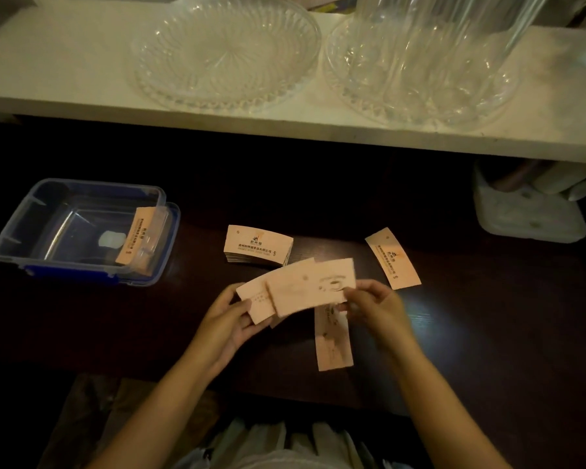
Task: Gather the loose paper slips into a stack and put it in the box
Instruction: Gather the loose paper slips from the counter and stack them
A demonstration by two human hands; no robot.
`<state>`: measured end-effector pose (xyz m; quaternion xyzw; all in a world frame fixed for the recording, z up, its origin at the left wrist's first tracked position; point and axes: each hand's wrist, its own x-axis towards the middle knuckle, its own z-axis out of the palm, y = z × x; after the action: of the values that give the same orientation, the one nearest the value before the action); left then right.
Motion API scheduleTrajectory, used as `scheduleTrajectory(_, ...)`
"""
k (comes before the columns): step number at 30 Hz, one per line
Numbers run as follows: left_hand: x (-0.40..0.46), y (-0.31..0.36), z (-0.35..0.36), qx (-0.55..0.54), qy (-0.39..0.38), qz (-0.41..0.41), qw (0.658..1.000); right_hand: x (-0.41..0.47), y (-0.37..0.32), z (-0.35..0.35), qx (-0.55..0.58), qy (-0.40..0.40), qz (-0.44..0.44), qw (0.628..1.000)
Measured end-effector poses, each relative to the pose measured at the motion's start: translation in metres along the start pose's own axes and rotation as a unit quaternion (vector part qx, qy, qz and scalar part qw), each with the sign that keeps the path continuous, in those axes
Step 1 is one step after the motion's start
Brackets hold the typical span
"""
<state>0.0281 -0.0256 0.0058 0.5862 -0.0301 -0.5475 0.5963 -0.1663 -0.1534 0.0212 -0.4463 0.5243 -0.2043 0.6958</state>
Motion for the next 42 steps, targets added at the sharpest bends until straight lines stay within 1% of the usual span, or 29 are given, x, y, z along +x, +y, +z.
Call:
scheduleTrajectory(2,-0.002,0.001,0.004,-0.021,-0.015,0.013,1.0,-0.004,0.007,0.021,-0.055,0.03,-0.019,0.998)
scheduleTrajectory(3,-0.003,0.001,0.005,-0.011,-0.01,0.02,1.0,-0.006,0.011,0.029,-0.065,0.038,-0.029,0.997)
scheduleTrajectory(5,-0.003,-0.001,0.004,0.018,0.023,0.037,0.999,-0.01,0.018,0.042,-0.059,0.029,-0.047,0.997)
scheduleTrajectory(7,-0.003,-0.004,0.0,0.004,0.049,0.049,0.998,-0.012,0.027,0.049,-0.064,0.015,-0.059,0.996)
scheduleTrajectory(8,-0.003,-0.005,-0.003,-0.009,0.054,0.049,0.997,-0.011,0.031,0.049,-0.09,0.022,-0.074,0.993)
scheduleTrajectory(9,-0.003,-0.007,-0.006,-0.016,0.061,0.047,0.997,-0.008,0.034,0.044,-0.145,0.035,-0.098,0.984)
scheduleTrajectory(10,-0.003,-0.008,-0.01,-0.015,0.069,0.043,0.997,-0.004,0.038,0.036,-0.229,0.045,-0.132,0.963)
scheduleTrajectory(11,-0.003,-0.009,-0.014,-0.013,0.077,0.039,0.996,0.002,0.042,0.024,-0.324,0.038,-0.166,0.931)
scheduleTrajectory(13,-0.003,-0.011,-0.023,-0.015,0.093,0.03,0.995,0.014,0.054,-0.005,-0.488,-0.029,-0.214,0.845)
scheduleTrajectory(14,-0.003,-0.011,-0.026,-0.021,0.101,0.026,0.994,0.019,0.06,-0.017,-0.545,-0.07,-0.221,0.805)
scheduleTrajectory(15,-0.003,-0.011,-0.03,-0.029,0.11,0.022,0.993,0.023,0.066,-0.026,-0.583,-0.103,-0.222,0.775)
scheduleTrajectory(16,-0.002,-0.012,-0.032,-0.036,0.119,0.017,0.992,0.028,0.071,-0.031,-0.607,-0.13,-0.223,0.751)
scheduleTrajectory(18,-0.001,-0.012,-0.034,-0.048,0.135,0.011,0.99,0.036,0.076,-0.031,-0.633,-0.156,-0.23,0.722)
scheduleTrajectory(21,-0.001,-0.014,-0.034,-0.047,0.141,0.008,0.989,0.051,0.068,-0.024,-0.656,-0.126,-0.235,0.706)
scheduleTrajectory(24,-0.001,-0.015,-0.033,-0.037,0.14,0.006,0.989,0.057,0.056,-0.021,-0.661,-0.076,-0.206,0.717)
scheduleTrajectory(25,0.001,-0.014,-0.033,-0.035,0.144,0.005,0.989,0.056,0.054,-0.021,-0.654,-0.07,-0.188,0.729)
scheduleTrajectory(26,0.001,-0.014,-0.033,-0.035,0.15,0.004,0.988,0.053,0.051,-0.022,-0.635,-0.069,-0.164,0.752)
scheduleTrajectory(27,0.003,-0.015,-0.032,-0.037,0.155,0.002,0.987,0.05,0.048,-0.024,-0.594,-0.064,-0.138,0.79)
scheduleTrajectory(29,0.004,-0.016,-0.031,-0.043,0.16,0.001,0.986,0.041,0.04,-0.029,-0.458,-0.046,-0.094,0.883)
scheduleTrajectory(31,0.002,-0.016,-0.028,-0.051,0.156,0.003,0.987,0.03,0.033,-0.031,-0.265,-0.02,-0.058,0.962)
scheduleTrajectory(32,0.002,-0.016,-0.025,-0.056,0.147,0.006,0.988,0.023,0.03,-0.028,-0.149,-0.013,-0.03,0.988)
scheduleTrajectory(33,0.002,-0.016,-0.022,-0.061,0.135,0.009,0.989,0.017,0.028,-0.022,-0.043,-0.016,0.006,0.999)
scheduleTrajectory(34,0.001,-0.016,-0.018,-0.066,0.12,0.012,0.991,0.011,0.027,-0.014,0.024,-0.022,0.03,0.999)
scheduleTrajectory(35,0.001,-0.016,-0.013,-0.067,0.104,0.014,0.992,0.007,0.029,-0.003,0.04,-0.027,0.041,0.998)
scheduleTrajectory(39,-0.003,-0.018,0.0,-0.05,0.045,0.008,0.998,-0.002,0.039,0.042,-0.003,-0.021,0.035,0.999)
scheduleTrajectory(42,-0.005,-0.018,-0.001,-0.003,0.052,0.022,0.998,0.001,0.046,0.057,-0.043,-0.024,0.017,0.999)
